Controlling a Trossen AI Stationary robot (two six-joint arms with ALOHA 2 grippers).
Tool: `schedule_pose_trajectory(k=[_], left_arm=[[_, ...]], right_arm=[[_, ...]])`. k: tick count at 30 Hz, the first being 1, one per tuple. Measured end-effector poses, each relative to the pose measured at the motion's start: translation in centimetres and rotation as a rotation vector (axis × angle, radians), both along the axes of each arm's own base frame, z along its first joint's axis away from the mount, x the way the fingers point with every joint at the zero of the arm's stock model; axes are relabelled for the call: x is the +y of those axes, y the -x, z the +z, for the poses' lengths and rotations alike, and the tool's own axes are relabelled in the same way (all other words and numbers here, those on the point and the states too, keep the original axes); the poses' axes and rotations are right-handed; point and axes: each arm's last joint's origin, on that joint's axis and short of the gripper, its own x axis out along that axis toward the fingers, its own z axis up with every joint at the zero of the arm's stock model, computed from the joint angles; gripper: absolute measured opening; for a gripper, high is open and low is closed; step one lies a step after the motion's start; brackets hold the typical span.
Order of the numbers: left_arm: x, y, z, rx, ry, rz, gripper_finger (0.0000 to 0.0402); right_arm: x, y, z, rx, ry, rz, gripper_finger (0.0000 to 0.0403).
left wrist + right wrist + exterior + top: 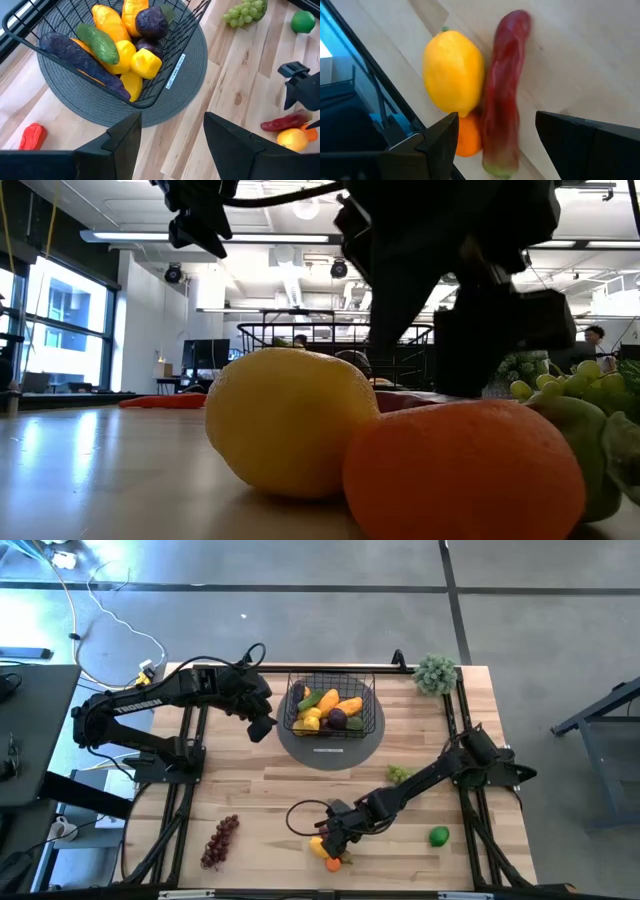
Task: Build produce basket
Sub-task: Put the red chili pepper into the black wire basket
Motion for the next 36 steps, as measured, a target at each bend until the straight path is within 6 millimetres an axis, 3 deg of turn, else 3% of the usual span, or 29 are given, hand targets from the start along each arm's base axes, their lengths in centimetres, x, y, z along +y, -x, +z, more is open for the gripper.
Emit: schedule_pose_trajectory(k=[5,14,25,36], left_arm=[[0.0,0.0,0.0,0.001,0.001,0.000,0.0202],[0.0,0.0,0.0,0.002,0.001,0.000,0.0202],[0.0,0.0,0.0,0.001,0.000,-0.001,0.0202],[0.0,0.0,0.0,0.007,-0.018,-0.019,0.0202]], right_arm=[[0.2,-0.2,-1.2,0.027,-0.019,-0.003,0.0246],[0.1,0.0,-1.4,0.062,-0.004,-0.007,0.0237],[-0.4,0.6,-1.8,0.160,0.018,-0.070,0.0161],[-0.6,0.6,-1.8,0.173,0.019,-0.091,0.0059]])
